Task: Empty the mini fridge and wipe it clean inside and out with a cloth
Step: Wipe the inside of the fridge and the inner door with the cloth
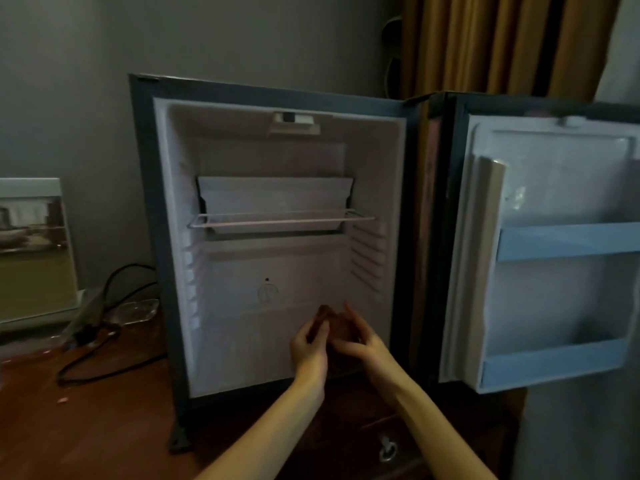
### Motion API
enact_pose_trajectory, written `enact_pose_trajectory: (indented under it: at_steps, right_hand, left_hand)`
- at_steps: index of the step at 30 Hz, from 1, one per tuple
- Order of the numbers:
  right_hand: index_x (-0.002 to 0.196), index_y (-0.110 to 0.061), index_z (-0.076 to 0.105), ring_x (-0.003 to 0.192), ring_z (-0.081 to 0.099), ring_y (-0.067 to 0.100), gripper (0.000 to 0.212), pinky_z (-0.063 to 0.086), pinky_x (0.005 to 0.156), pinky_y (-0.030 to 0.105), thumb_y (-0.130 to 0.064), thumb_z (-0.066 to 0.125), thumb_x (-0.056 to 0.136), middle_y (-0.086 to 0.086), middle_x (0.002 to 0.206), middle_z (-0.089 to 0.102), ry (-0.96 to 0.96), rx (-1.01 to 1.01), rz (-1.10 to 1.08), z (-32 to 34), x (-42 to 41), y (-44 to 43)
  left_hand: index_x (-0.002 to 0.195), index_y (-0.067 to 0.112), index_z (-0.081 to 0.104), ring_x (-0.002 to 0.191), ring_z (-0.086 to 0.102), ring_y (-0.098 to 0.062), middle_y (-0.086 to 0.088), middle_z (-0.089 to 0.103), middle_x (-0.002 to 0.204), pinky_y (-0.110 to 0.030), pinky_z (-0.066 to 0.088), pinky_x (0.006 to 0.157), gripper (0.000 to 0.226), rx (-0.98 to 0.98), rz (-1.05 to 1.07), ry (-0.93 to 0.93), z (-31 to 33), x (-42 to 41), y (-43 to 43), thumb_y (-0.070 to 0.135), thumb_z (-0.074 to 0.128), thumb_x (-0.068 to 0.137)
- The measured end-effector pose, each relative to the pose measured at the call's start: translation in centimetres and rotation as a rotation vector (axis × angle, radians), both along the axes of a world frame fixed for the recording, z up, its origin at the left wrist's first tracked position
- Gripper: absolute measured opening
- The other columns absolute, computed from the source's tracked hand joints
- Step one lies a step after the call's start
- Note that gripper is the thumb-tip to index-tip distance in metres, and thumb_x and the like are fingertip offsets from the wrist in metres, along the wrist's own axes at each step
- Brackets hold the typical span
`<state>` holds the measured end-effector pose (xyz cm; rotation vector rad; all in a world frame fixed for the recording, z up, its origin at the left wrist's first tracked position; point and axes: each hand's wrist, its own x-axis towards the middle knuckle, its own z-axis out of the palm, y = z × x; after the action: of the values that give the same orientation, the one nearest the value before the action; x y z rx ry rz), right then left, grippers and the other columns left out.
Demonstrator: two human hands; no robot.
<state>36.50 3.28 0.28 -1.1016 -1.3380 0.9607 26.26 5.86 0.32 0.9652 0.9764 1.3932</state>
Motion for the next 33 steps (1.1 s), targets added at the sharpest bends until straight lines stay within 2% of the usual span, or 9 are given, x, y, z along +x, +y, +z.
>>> enact_pose_trajectory:
  at_steps: [2, 5, 10, 12, 15, 21, 28, 30, 33]
  right_hand:
    - [0.146, -0.027, 0.034, 0.127, 0.039, 0.008, 0.063, 0.041, 0.096, 0.017, 0.001, 0.054, 0.093, -0.002, 0.147, 0.038, 0.067, 0.041, -0.114, -1.3, 0.5, 0.2]
    - [0.132, -0.04, 0.037, 0.125, 0.037, 0.006, 0.052, 0.03, 0.103, 0.014, -0.003, 0.048, 0.098, -0.013, 0.132, 0.037, -0.069, 0.26, -0.559, -3.6, 0.3, 0.9]
    - [0.153, -0.025, 0.006, 0.143, 0.013, 0.01, 0.067, 0.014, 0.119, 0.033, -0.007, 0.042, 0.1, -0.004, 0.157, 0.008, -0.203, 0.32, -0.93, -6.3, -0.6, 4.3]
    - [0.147, -0.031, -0.005, 0.144, 0.008, 0.007, 0.064, 0.009, 0.121, 0.034, -0.017, 0.04, 0.103, -0.006, 0.158, 0.004, -0.061, 0.243, -0.95, -5.9, -0.1, 5.3]
    - [0.145, -0.033, -0.011, 0.137, 0.004, -0.001, 0.071, -0.001, 0.113, 0.016, -0.031, 0.045, 0.101, -0.007, 0.157, 0.004, 0.048, 0.199, -1.002, -5.4, 0.7, 6.2]
    - [0.148, -0.023, -0.007, 0.146, 0.006, 0.015, 0.075, 0.003, 0.119, 0.032, -0.049, 0.04, 0.095, 0.007, 0.161, 0.005, -0.105, 0.179, -1.162, -7.0, 1.1, 8.4]
    - [0.149, -0.017, -0.008, 0.14, -0.002, 0.006, 0.075, -0.012, 0.109, 0.008, -0.014, 0.048, 0.099, 0.001, 0.157, -0.002, -0.218, 0.225, -1.13, -7.0, 0.9, 8.7]
    - [0.148, -0.022, -0.01, 0.14, -0.004, 0.003, 0.073, -0.007, 0.114, 0.018, -0.015, 0.046, 0.101, -0.005, 0.154, -0.007, -0.266, 0.27, -1.084, -6.8, 0.6, 8.5]
    - [0.153, -0.01, 0.005, 0.142, 0.003, 0.008, 0.067, 0.012, 0.115, 0.039, -0.03, 0.041, 0.101, 0.001, 0.156, 0.001, -0.421, 0.385, -1.152, -7.0, 0.5, 8.6]
  left_hand:
    - [0.117, 0.014, 0.066, 0.107, 0.062, -0.028, -0.01, 0.066, 0.118, -0.046, 0.049, 0.099, 0.024, -0.04, 0.057, 0.026, -0.5, 1.1, 0.8, 0.017, 0.06, 0.094]
    - [0.121, 0.008, 0.064, 0.103, 0.063, -0.024, -0.008, 0.066, 0.116, -0.042, 0.05, 0.097, 0.029, -0.006, 0.075, 0.028, -1.2, 2.5, 2.0, 0.014, 0.061, 0.093]
    - [0.113, 0.022, 0.066, 0.097, 0.062, -0.006, 0.009, 0.067, 0.105, -0.027, 0.05, 0.094, 0.026, 0.192, 0.031, 0.124, -1.6, 4.1, 4.5, 0.01, 0.065, 0.09]
    - [0.11, 0.02, 0.068, 0.095, 0.062, -0.004, 0.011, 0.066, 0.101, -0.023, 0.049, 0.09, 0.023, 0.206, 0.047, 0.133, -1.7, 4.7, 5.7, 0.01, 0.066, 0.09]
    - [0.102, 0.022, 0.07, 0.098, 0.063, -0.007, 0.007, 0.069, 0.103, -0.015, 0.048, 0.084, 0.019, 0.233, 0.058, 0.103, -1.4, 5.3, 7.5, 0.01, 0.066, 0.089]
    - [0.11, 0.021, 0.068, 0.09, 0.065, 0.002, 0.014, 0.07, 0.098, -0.011, 0.051, 0.081, 0.022, 0.359, -0.009, 0.074, -0.8, 7.5, 8.7, 0.011, 0.066, 0.09]
    - [0.103, 0.021, 0.07, 0.095, 0.065, -0.002, 0.01, 0.067, 0.102, -0.017, 0.05, 0.086, 0.025, 0.666, 0.009, 0.241, -2.1, 7.4, 8.3, 0.003, 0.069, 0.085]
    - [0.109, 0.021, 0.069, 0.099, 0.063, 0.0, 0.015, 0.064, 0.106, -0.017, 0.049, 0.089, 0.027, 0.784, 0.034, 0.331, -2.0, 7.2, 8.2, 0.006, 0.068, 0.087]
    - [0.115, 0.019, 0.069, 0.108, 0.059, -0.003, 0.01, 0.065, 0.115, -0.022, 0.047, 0.095, 0.027, 0.939, 0.075, 0.513, -2.1, 6.8, 8.9, 0.013, 0.063, 0.09]
